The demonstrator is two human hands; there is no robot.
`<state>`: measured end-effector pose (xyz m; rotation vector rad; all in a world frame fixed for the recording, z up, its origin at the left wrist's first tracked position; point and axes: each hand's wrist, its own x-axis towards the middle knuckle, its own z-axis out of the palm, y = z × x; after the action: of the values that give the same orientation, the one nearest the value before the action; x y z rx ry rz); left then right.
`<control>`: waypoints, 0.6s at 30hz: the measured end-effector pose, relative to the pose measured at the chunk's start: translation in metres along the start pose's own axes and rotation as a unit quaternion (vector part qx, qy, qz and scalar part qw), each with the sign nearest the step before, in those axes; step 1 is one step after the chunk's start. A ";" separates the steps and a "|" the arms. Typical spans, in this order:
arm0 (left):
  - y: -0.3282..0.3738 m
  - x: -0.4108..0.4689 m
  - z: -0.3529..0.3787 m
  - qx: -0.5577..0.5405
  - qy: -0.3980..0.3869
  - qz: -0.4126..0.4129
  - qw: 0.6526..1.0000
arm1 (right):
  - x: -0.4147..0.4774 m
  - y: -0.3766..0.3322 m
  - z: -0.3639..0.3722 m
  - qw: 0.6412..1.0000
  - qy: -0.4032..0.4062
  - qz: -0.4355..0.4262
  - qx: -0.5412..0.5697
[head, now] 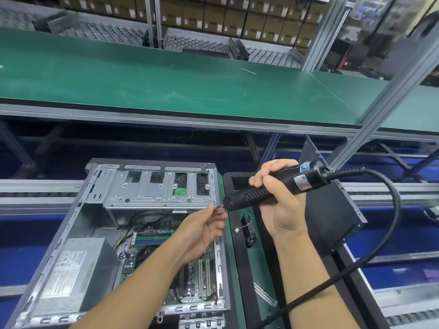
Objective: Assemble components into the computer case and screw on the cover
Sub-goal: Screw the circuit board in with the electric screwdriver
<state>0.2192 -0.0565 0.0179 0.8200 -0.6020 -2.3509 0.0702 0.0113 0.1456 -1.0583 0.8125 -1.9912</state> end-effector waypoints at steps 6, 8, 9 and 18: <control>0.001 -0.001 -0.022 -0.014 0.183 -0.017 0.983 | 0.022 0.005 -0.002 1.000 0.007 0.009 -0.016; 0.002 -0.001 -0.028 -0.030 0.224 -0.023 0.974 | 0.032 0.009 -0.002 1.000 0.008 0.009 -0.027; 0.003 0.000 -0.029 -0.047 0.235 -0.029 0.970 | 0.038 0.012 0.000 0.999 0.007 0.010 -0.035; 0.011 0.027 -0.011 -0.176 0.208 0.022 0.962 | 0.086 0.038 0.021 0.991 -0.027 0.017 -0.126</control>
<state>0.2133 -0.0843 0.0054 1.0719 -0.0235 -2.0674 0.0654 -0.0836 0.1602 -1.2285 1.0664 -1.8568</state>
